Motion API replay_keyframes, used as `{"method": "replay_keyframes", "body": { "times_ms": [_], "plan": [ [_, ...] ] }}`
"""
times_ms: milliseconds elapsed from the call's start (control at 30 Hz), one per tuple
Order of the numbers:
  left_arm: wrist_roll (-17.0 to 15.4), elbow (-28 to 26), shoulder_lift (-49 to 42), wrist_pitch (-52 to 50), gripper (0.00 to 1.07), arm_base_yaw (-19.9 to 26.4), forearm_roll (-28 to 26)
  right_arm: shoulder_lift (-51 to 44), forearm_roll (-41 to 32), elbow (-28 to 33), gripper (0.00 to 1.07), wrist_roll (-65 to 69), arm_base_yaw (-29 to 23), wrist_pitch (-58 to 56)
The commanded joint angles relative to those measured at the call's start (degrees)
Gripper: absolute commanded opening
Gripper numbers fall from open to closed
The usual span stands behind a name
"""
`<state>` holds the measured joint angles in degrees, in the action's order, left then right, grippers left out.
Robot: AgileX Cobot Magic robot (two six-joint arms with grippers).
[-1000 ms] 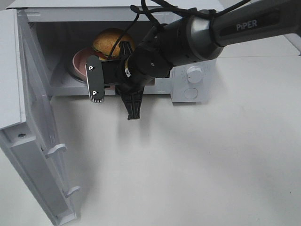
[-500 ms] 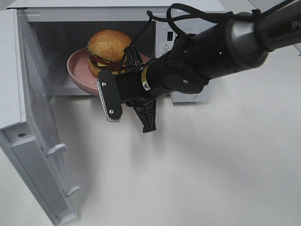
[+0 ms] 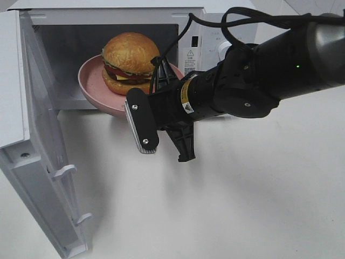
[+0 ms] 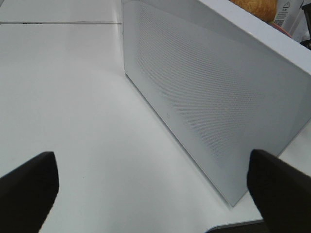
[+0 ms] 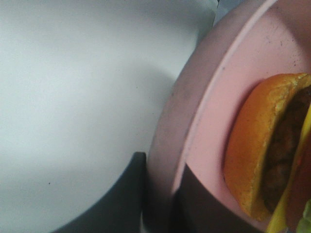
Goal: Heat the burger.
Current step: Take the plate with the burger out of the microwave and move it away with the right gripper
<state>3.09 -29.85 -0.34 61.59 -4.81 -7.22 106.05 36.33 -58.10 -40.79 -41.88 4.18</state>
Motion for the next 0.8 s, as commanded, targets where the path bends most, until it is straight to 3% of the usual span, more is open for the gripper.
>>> {"method": "replay_keyframes", "body": {
  "times_ms": [33,800],
  "plan": [
    [-0.3,0.2,-1.0,-0.1,0.98,0.2,-0.5,-4.1,0.9,1.9,0.00,0.2,0.3,3.0],
    [-0.3,0.2,-1.0,-0.1,0.98,0.2,-0.5,-20.5,1.1,16.7,0.00,0.1,0.3,-0.4]
  ]
}}
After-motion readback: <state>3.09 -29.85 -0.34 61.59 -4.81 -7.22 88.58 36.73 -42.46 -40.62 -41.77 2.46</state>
